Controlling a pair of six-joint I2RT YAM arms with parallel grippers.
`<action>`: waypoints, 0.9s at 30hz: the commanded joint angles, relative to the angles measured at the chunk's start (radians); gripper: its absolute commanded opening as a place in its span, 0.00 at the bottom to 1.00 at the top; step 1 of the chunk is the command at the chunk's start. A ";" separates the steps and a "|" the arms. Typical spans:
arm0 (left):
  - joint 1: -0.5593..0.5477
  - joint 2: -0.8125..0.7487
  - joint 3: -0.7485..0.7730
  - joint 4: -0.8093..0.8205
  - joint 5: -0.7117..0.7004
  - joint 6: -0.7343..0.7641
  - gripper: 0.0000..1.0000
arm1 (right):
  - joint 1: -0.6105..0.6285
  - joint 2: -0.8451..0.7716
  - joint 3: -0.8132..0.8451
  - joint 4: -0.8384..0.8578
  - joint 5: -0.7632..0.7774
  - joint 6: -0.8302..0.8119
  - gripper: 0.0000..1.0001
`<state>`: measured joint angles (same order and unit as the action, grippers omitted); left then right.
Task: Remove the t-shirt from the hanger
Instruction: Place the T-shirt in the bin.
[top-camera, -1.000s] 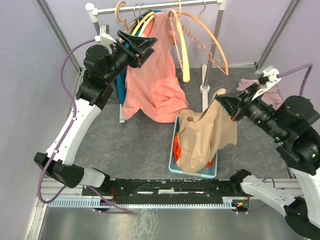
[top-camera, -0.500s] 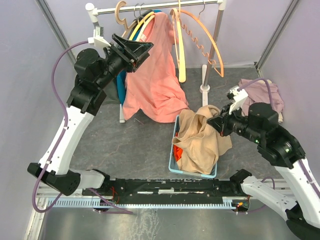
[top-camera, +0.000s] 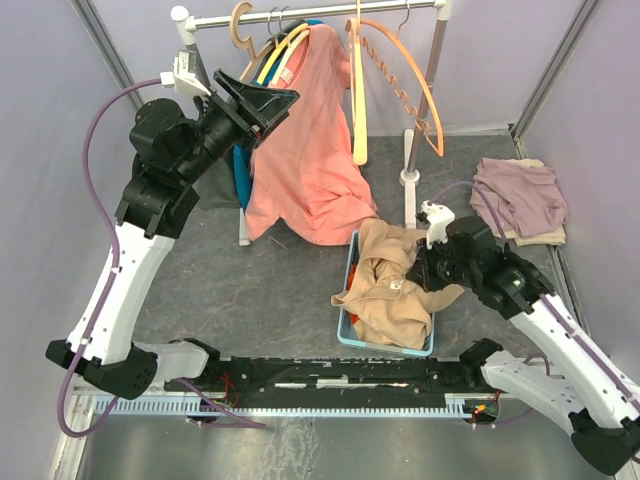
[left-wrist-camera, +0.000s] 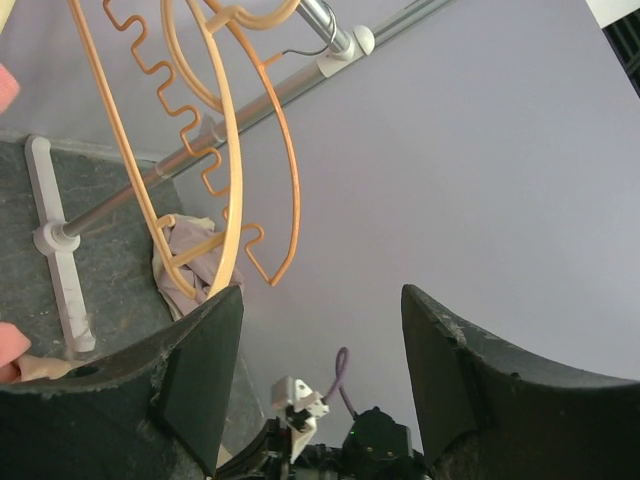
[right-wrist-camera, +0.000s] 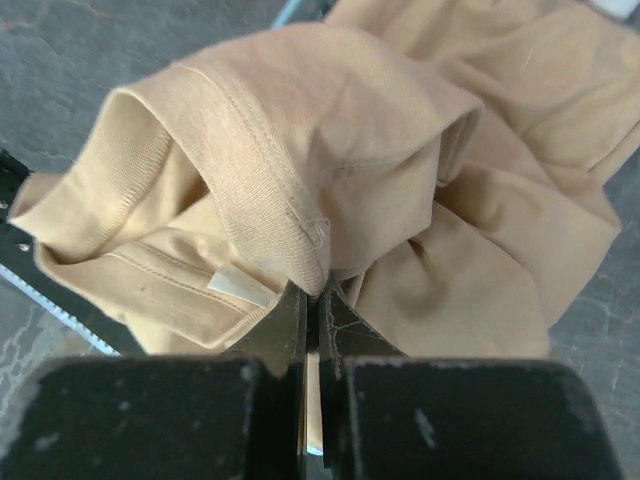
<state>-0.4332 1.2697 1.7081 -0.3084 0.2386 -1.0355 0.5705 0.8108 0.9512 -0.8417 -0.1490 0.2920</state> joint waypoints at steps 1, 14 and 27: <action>0.003 -0.030 0.027 -0.014 0.019 0.065 0.71 | 0.033 0.040 -0.041 0.047 0.052 0.042 0.01; 0.002 0.015 0.196 -0.278 -0.042 0.252 0.71 | 0.191 0.354 -0.098 0.049 0.298 0.159 0.01; 0.002 0.170 0.382 -0.467 -0.175 0.477 0.76 | 0.193 0.350 -0.086 0.110 0.237 0.230 0.34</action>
<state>-0.4332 1.3804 2.0274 -0.7242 0.1154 -0.6891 0.7593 1.2366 0.8505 -0.7742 0.0868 0.4843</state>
